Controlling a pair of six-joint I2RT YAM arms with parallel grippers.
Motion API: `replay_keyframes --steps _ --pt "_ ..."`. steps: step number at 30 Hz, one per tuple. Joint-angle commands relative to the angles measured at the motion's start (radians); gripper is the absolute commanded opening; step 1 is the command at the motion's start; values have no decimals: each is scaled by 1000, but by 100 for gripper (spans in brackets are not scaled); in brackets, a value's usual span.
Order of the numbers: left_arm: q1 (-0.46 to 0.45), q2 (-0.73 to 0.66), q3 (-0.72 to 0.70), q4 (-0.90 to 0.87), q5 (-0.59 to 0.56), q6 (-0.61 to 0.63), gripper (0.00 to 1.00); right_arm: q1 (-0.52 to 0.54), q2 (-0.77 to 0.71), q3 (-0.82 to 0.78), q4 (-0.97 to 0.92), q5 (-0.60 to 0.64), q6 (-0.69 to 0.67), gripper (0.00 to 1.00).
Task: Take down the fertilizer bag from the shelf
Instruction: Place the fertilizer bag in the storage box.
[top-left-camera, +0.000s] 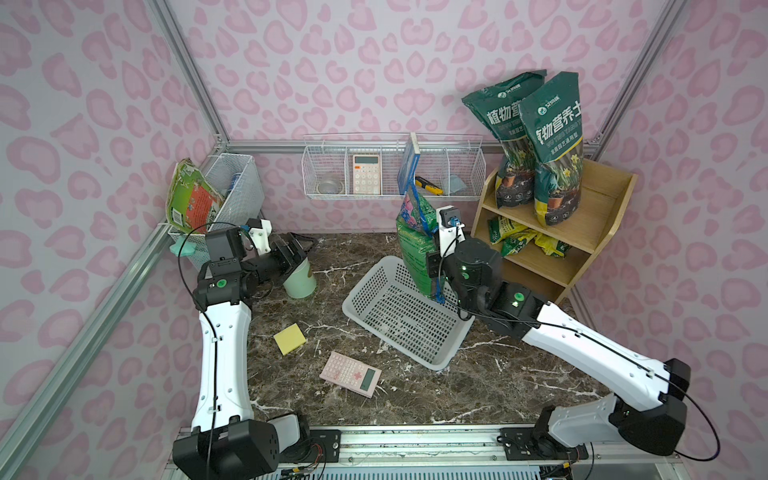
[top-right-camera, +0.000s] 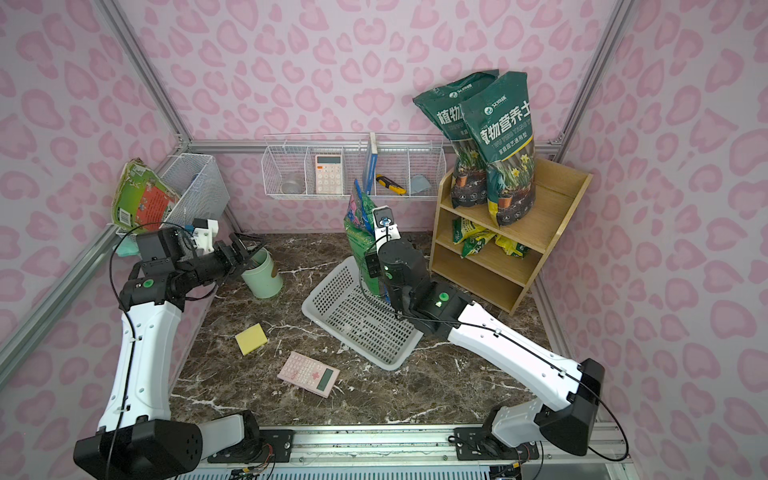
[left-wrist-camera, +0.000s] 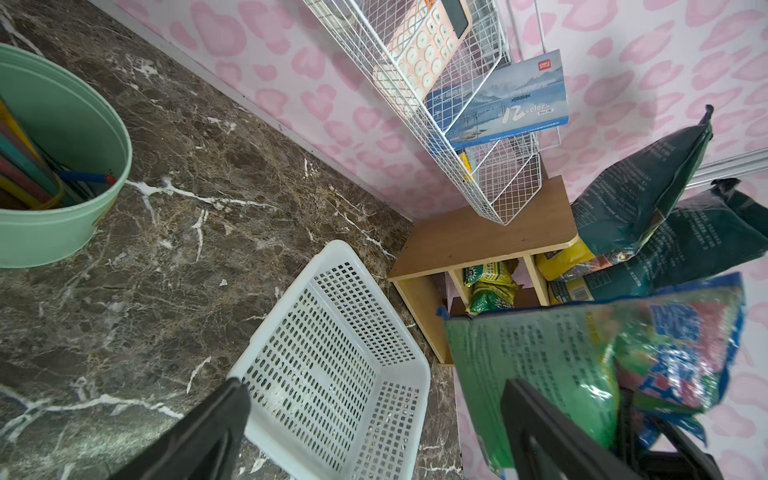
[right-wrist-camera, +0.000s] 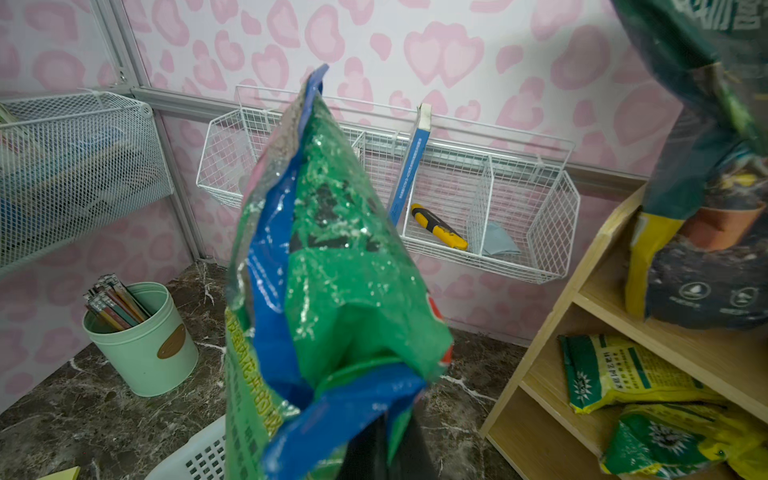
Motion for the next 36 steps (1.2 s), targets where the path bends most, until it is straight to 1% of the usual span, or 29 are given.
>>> replay_keyframes --steps 1,4,7,12,18,25,28,33,36 --pt "22 -2 -17 37 40 -10 99 -5 64 2 229 69 66 0" --pt "36 7 -24 52 60 -26 99 -20 135 -29 301 79 136 0" --pt "53 10 -31 65 73 -40 99 -27 199 -29 328 87 192 0" --pt "69 10 -40 80 76 -55 99 -26 302 33 251 134 332 0" --pt "72 13 -45 83 76 -56 99 -27 383 91 161 127 461 0" --pt "76 16 -47 83 81 -59 99 -24 447 95 138 147 615 0" --pt "77 18 -49 83 84 -61 99 -20 490 114 142 157 623 0" --pt "85 22 -48 87 89 -67 99 8 589 210 89 234 633 0" --pt "88 24 -49 90 93 -71 99 22 636 262 63 249 653 0"
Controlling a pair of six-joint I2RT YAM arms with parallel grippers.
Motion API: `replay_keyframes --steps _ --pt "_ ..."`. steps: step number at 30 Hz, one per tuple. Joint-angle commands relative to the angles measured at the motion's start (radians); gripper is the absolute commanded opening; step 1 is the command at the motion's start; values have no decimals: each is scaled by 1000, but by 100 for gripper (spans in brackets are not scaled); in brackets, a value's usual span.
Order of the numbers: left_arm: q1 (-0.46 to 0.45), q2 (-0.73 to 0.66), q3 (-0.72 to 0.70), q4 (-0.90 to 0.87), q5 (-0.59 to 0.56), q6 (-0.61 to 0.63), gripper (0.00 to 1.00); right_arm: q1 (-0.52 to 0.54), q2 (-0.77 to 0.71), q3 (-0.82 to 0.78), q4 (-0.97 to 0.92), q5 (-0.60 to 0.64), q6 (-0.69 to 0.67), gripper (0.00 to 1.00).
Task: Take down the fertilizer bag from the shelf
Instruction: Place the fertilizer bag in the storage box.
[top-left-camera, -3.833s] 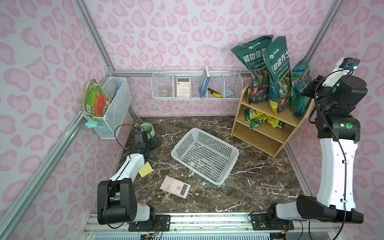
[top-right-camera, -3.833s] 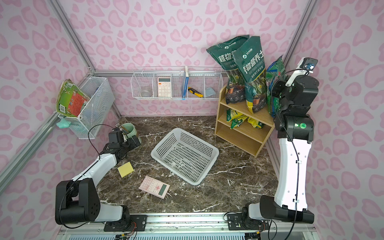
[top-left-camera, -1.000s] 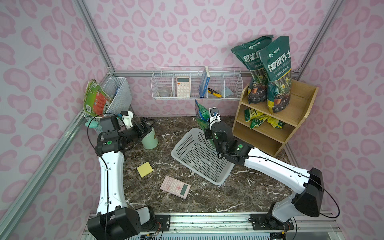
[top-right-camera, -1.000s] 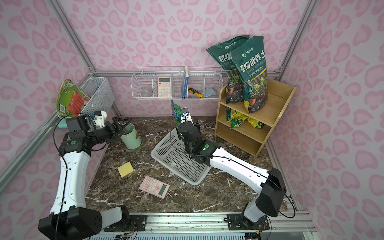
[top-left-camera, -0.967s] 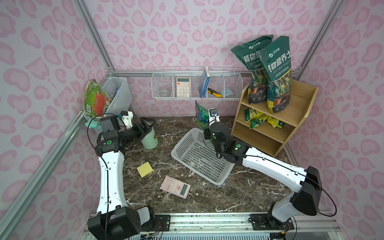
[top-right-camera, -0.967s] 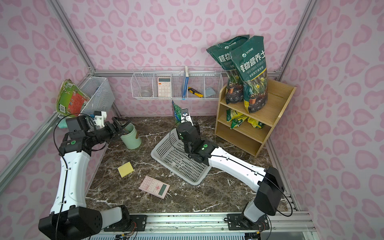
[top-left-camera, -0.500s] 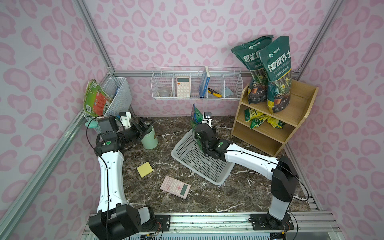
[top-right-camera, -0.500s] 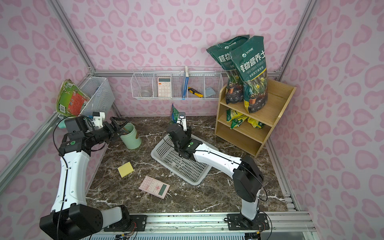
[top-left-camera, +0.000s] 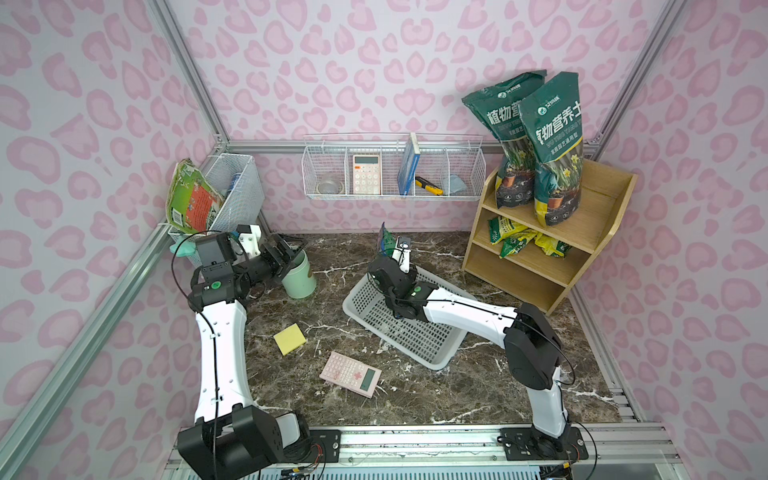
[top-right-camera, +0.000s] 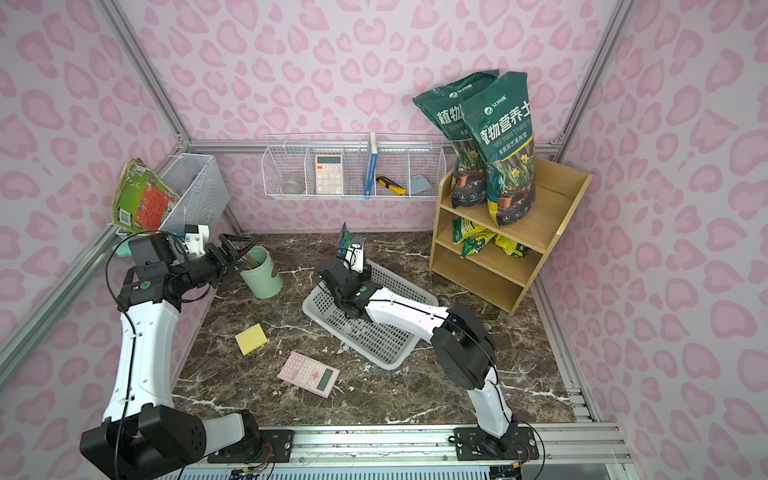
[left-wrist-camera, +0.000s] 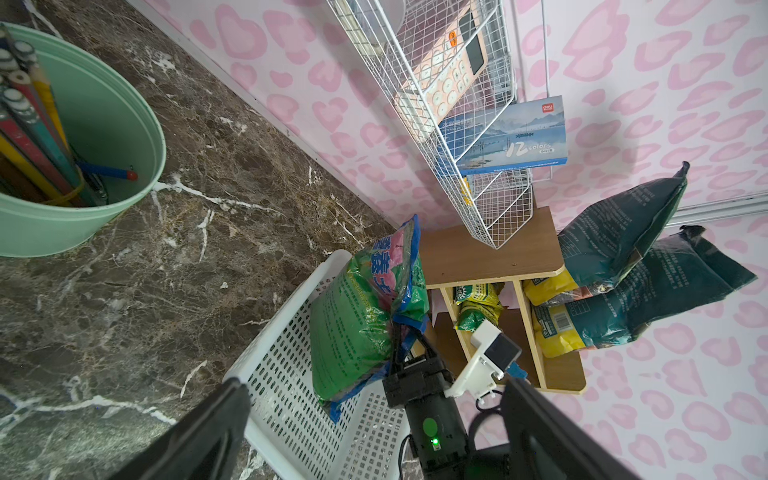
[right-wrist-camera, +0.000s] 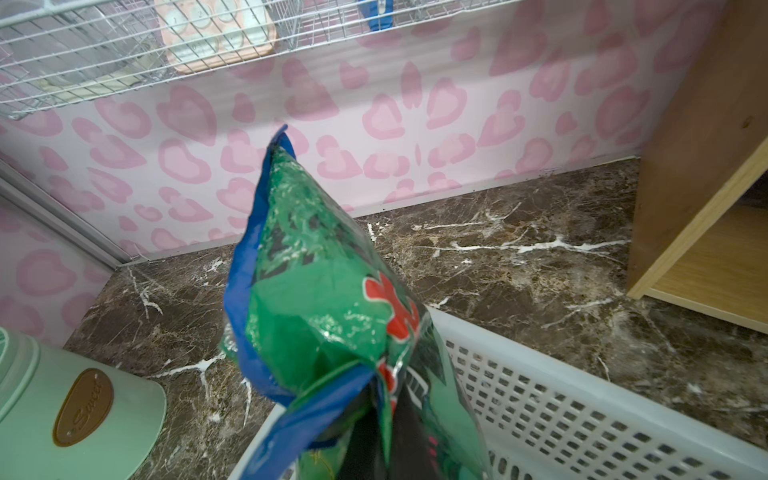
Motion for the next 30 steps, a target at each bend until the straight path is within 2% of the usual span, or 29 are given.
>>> replay_keyframes --steps 1,9,12,16,20,25,28,30 --pt "3 3 -2 27 20 -10 99 14 29 54 47 86 43 0" --pt "5 2 -6 31 24 -13 99 28 132 156 8 21 78 0" --pt "4 4 -5 33 26 -13 99 26 144 169 12 -39 73 25" --pt "4 5 -4 32 26 -13 99 26 124 142 103 -183 -22 41" --pt "5 7 -5 33 27 -15 99 28 84 58 253 -385 -124 68" --pt "6 8 -7 32 28 -15 99 32 38 9 323 -546 -202 84" --pt "6 10 -7 33 29 -15 99 34 -50 -55 333 -535 -245 92" --pt "6 11 -8 34 32 -15 99 34 -146 -153 369 -496 -274 99"
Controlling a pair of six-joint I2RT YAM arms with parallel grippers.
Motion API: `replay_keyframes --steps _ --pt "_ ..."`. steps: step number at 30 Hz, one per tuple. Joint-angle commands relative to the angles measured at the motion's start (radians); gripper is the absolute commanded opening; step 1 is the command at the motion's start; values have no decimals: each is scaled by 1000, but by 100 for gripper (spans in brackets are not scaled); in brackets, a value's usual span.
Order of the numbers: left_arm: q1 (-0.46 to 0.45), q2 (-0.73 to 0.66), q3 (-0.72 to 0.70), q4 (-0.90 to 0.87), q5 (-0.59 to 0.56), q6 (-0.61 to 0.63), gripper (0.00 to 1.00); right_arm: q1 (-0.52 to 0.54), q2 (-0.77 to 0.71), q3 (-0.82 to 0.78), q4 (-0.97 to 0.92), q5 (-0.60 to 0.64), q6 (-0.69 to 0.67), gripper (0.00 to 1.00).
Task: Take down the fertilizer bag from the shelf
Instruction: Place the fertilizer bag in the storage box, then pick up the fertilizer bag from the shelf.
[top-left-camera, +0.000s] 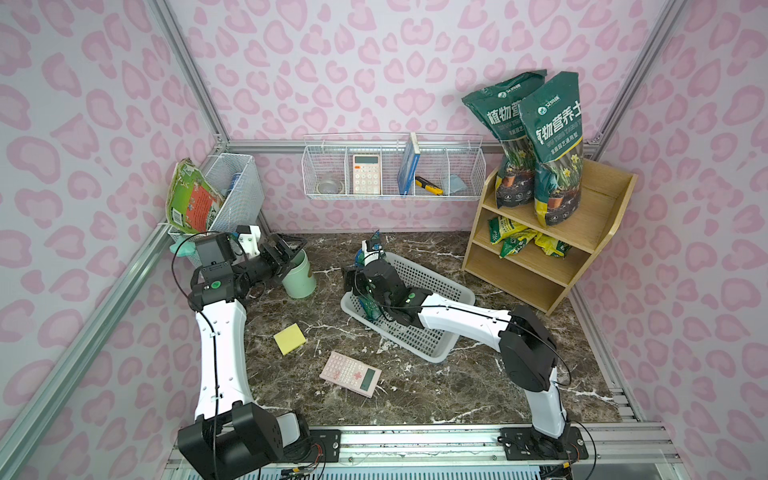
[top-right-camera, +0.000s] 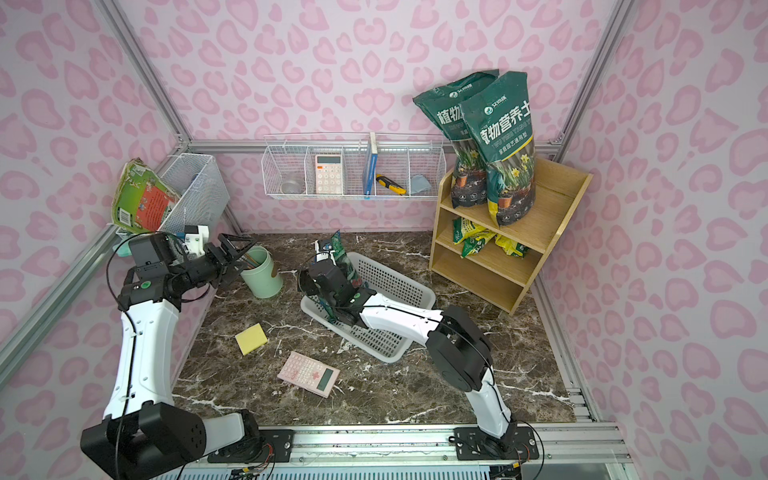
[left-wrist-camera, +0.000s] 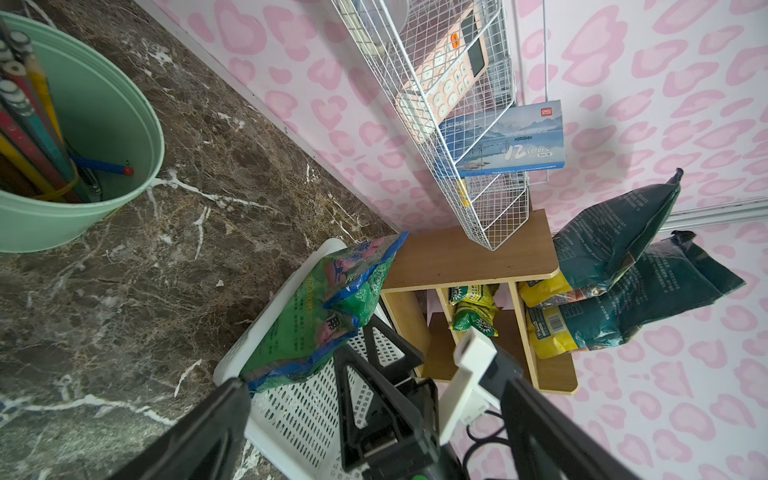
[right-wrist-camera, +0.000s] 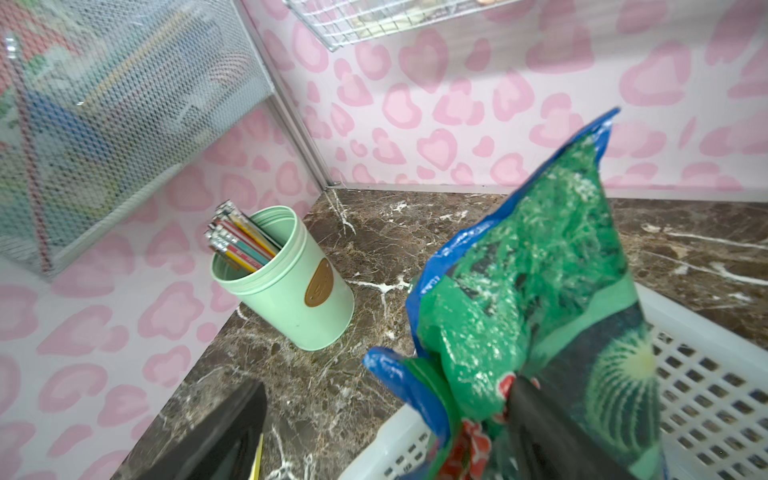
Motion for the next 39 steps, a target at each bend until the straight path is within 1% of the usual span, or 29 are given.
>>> replay_keyframes --steps 1,4,7,10,14,16,19,20,21,22,23,26,31,32,33,34,37,38,39 --pt "1 4 0 22 19 3 99 -2 -133 -108 113 11 -82 100" --pt "1 4 0 26 20 1 99 -23 -283 -185 97 57 -105 100" --pt "1 8 -1 27 30 1 99 -64 -411 -172 6 92 -111 100" --pt "1 14 -1 31 40 0 99 -88 -521 -94 -93 171 -170 100" --pt "1 24 0 33 53 -6 99 -92 -641 -2 -148 325 -335 100" --pt "1 24 -1 35 60 -6 99 -96 -680 56 -197 385 -403 100" --pt "1 25 -2 39 64 -9 99 -114 -718 145 -347 438 -489 100" --pt "1 27 0 39 70 -11 99 -186 -722 204 -490 369 -407 100" --pt "1 26 -1 44 72 -13 99 -285 -720 265 -634 278 -277 100" --pt "1 25 -4 49 72 -14 99 -332 -729 283 -692 225 -221 100" --pt "1 23 -7 51 73 -14 99 -347 -749 271 -693 191 -234 100" --pt "1 21 -15 56 73 -16 99 -383 -789 199 -650 211 -243 100" --pt "1 21 -13 56 75 -15 99 -442 -729 271 -674 190 -287 100" --pt "1 22 -11 57 75 -16 99 -454 -721 278 -670 224 -262 100" --pt "1 24 -10 57 76 -17 99 -465 -716 269 -652 288 -208 100" --pt "1 25 -9 56 77 -18 99 -482 -717 252 -627 310 -179 100" --pt "4 25 -9 56 79 -18 99 -539 -736 149 -476 268 -197 100" --pt "4 24 -9 56 78 -18 99 -564 -755 91 -397 226 -206 100" --pt "4 23 -9 56 79 -18 99 -594 -791 9 -293 155 -210 100"
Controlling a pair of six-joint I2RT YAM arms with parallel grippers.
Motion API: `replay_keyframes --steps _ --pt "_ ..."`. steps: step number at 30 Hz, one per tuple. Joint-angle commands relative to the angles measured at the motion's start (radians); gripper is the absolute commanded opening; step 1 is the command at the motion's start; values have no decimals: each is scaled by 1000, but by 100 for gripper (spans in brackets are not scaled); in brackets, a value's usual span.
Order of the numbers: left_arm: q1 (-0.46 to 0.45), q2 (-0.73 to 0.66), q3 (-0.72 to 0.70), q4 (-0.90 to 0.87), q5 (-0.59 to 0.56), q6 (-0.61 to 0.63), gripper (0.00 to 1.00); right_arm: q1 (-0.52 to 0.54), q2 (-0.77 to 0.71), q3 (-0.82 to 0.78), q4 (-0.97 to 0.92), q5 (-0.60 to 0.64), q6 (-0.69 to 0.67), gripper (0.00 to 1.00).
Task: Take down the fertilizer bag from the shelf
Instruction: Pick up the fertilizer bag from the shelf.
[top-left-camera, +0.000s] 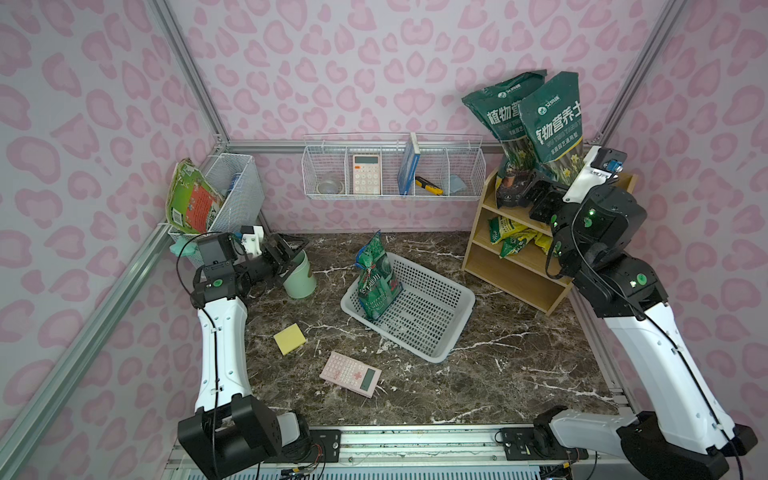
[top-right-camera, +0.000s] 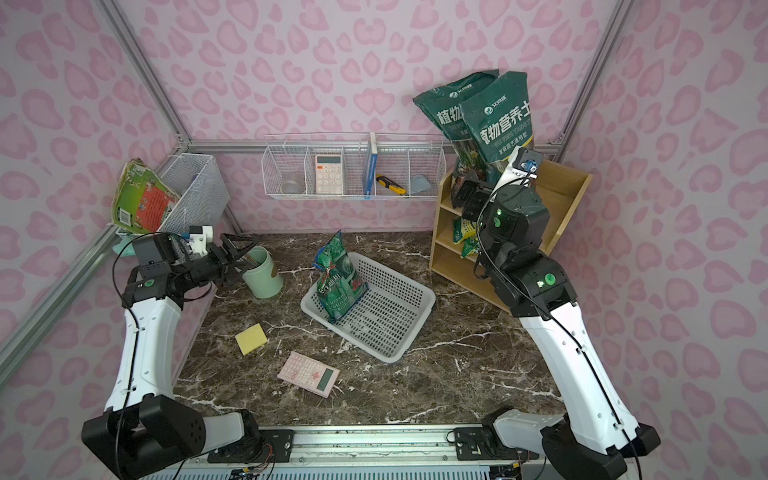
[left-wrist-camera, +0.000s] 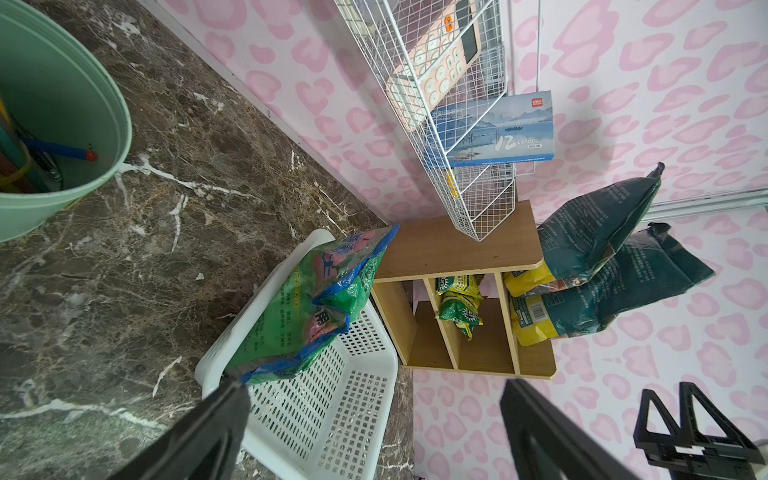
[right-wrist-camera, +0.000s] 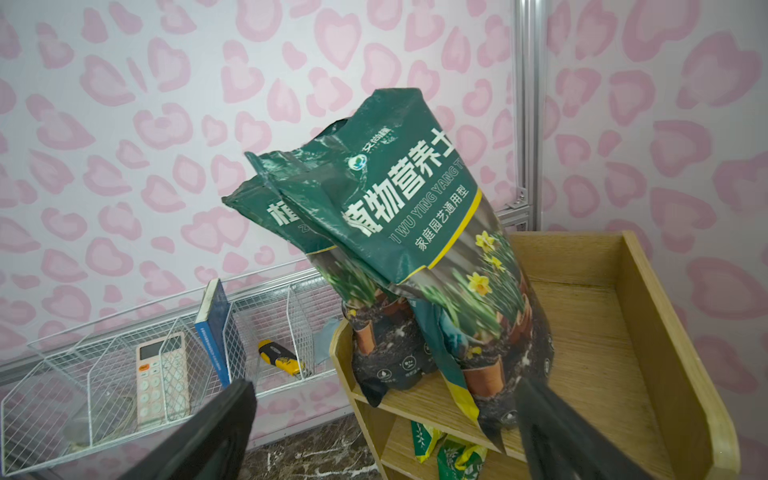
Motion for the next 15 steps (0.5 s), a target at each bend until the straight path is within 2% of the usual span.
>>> replay_keyframes --steps 1,2,3,7,9,12,15 --pt "1 -2 4 23 16 5 99 -70 -65 -170 290 -193 -4 100" --pt "2 -3 4 23 14 5 99 -118 -87 -225 353 -355 -46 100" --pt "1 -3 2 23 14 5 99 -152 -96 -243 366 -444 -46 100" --pt "1 2 1 25 14 2 99 -239 -79 -204 299 -497 -10 100" --pt "1 3 -4 27 16 -2 99 -295 -26 -87 142 -555 -11 100" --pt "1 -1 -6 32 16 -6 99 -303 95 127 -77 -648 -94 100" --pt "1 -2 -6 33 15 -6 99 -295 122 147 -80 -623 -95 100"
